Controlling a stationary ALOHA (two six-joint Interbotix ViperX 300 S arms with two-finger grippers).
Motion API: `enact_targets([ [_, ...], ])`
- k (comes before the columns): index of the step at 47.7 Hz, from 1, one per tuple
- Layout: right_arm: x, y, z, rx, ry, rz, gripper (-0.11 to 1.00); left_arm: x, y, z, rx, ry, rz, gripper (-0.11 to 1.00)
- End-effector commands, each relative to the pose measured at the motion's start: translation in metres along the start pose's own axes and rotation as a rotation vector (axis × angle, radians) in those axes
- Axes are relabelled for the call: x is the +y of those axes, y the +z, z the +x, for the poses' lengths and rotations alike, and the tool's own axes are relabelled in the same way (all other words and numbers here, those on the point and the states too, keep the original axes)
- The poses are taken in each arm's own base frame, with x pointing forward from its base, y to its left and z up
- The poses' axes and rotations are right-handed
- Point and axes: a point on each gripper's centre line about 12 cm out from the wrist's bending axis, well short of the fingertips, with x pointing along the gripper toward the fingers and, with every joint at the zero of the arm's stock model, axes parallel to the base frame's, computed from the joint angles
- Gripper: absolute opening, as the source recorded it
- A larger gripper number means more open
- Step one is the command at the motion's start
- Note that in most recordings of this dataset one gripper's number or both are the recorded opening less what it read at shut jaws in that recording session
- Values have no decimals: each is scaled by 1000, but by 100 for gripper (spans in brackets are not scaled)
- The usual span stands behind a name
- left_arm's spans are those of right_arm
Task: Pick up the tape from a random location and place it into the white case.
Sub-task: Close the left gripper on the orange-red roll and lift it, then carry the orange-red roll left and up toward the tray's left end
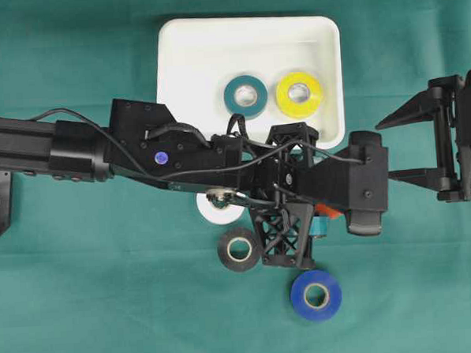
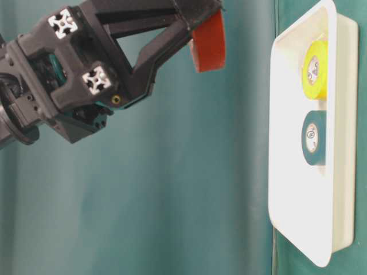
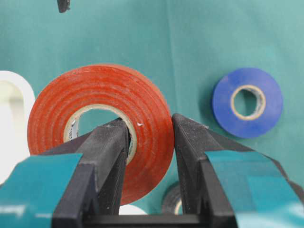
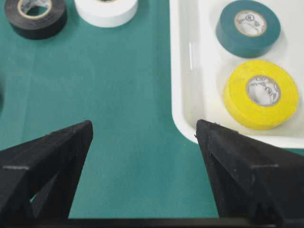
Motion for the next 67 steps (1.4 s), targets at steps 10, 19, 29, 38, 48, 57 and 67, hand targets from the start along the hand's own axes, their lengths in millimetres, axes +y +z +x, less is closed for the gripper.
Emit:
enact_targets([
  [10, 1, 11, -1, -30, 4, -1, 86, -1, 12, -32, -69, 2, 5, 25],
  [19, 1, 11, -1, -30, 4, -3, 86, -1, -2, -40, -58, 0, 3, 25],
  [29, 1, 11, -1, -30, 4, -3, 86, -1, -24, -61, -84, -3, -13, 25],
  [38, 1, 11, -1, -30, 4, -1, 86, -4, -53, -80, -80, -8, -22, 25],
  [48, 1, 11, -1, -29, 3, -6, 86, -12, -87, -96, -66, -21, -5, 25],
  [57, 1, 11, -1, -31, 2, -16, 86, -17, -111, -111, -105, -33, 1, 25],
  [67, 1, 11, -1, -28, 0, -17, 86, -16, -139, -123, -97, -34, 3, 25],
])
